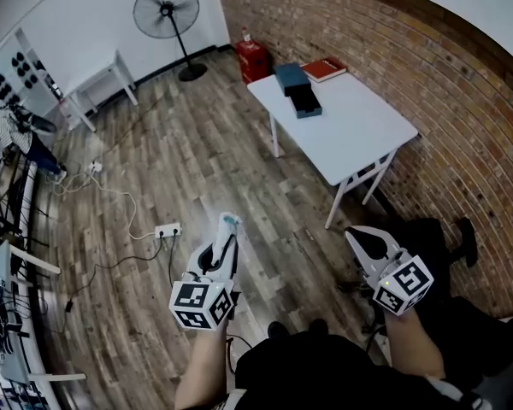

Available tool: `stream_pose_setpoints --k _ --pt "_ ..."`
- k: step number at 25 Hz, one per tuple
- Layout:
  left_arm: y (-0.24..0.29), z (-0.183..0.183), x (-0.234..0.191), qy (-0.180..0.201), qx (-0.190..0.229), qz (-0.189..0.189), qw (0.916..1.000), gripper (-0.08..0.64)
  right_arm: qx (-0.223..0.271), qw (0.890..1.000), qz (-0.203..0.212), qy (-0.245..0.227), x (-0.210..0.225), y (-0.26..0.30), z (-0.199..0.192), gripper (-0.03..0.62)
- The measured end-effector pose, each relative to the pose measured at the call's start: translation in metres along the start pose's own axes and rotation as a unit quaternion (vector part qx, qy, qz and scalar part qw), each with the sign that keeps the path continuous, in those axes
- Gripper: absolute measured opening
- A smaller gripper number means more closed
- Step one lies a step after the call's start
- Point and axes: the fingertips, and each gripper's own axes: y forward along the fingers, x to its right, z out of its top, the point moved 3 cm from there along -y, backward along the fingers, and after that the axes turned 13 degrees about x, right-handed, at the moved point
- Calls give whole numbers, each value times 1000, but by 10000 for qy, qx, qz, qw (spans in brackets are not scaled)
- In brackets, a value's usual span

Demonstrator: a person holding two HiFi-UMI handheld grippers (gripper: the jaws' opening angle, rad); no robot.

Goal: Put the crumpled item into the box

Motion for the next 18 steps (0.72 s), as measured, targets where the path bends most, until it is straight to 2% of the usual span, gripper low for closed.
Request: stream_pose_setpoints --k 11,18 --pt "-52 9 -52 -7 265 204 9994 74 98 9999 133 17 -50 39 1 0" --pt "-50 9 -66 -89 275 189 9994 74 -84 9993 367 17 -61 58 -5 0"
